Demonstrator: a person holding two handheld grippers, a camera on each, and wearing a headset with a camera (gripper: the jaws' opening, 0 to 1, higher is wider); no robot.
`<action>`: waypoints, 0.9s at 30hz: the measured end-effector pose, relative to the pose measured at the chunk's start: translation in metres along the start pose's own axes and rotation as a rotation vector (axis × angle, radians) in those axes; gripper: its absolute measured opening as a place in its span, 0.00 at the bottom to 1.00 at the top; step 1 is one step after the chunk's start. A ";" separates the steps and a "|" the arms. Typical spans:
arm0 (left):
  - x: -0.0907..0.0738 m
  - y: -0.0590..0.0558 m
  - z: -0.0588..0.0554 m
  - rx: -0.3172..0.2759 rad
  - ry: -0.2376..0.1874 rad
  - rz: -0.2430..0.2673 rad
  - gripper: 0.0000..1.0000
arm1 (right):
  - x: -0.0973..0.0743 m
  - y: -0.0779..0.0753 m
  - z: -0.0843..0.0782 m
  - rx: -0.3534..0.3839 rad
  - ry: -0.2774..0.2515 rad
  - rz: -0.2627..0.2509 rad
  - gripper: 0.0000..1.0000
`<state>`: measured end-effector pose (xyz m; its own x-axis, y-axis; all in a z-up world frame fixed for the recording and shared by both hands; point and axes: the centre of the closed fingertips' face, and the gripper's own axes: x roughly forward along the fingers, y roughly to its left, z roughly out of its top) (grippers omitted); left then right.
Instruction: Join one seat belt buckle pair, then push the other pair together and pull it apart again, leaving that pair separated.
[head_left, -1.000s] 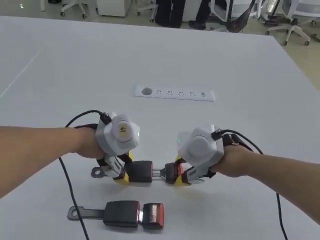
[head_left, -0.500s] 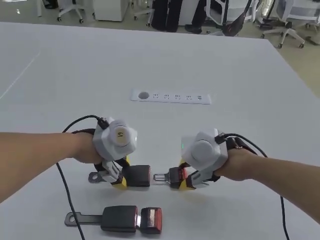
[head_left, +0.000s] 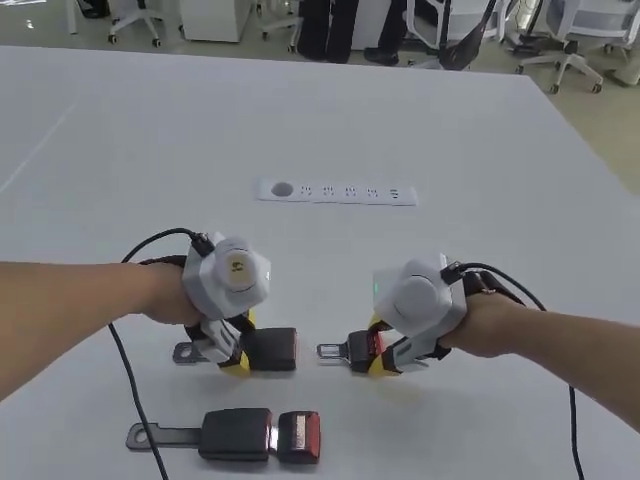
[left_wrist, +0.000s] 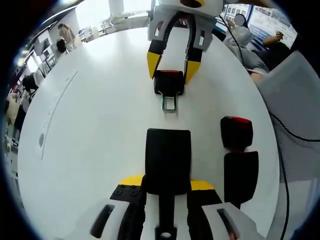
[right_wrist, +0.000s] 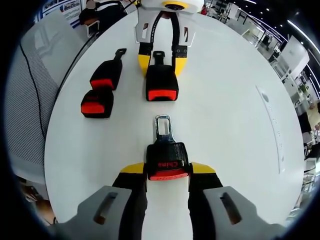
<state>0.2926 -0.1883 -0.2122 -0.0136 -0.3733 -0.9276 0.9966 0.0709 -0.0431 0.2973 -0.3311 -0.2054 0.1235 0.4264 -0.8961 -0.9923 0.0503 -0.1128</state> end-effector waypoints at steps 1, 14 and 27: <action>0.000 0.002 -0.001 0.000 0.001 0.000 0.31 | -0.001 0.000 -0.002 0.002 0.002 -0.001 0.29; 0.002 0.000 -0.001 0.019 0.011 0.001 0.32 | -0.007 0.004 -0.016 0.016 0.014 -0.006 0.30; 0.001 -0.002 0.001 0.028 0.023 0.006 0.32 | -0.006 0.006 -0.019 -0.019 0.045 -0.020 0.37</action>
<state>0.2910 -0.1896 -0.2127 -0.0092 -0.3518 -0.9360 0.9985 0.0466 -0.0273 0.2904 -0.3500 -0.2089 0.1438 0.3843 -0.9120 -0.9895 0.0409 -0.1388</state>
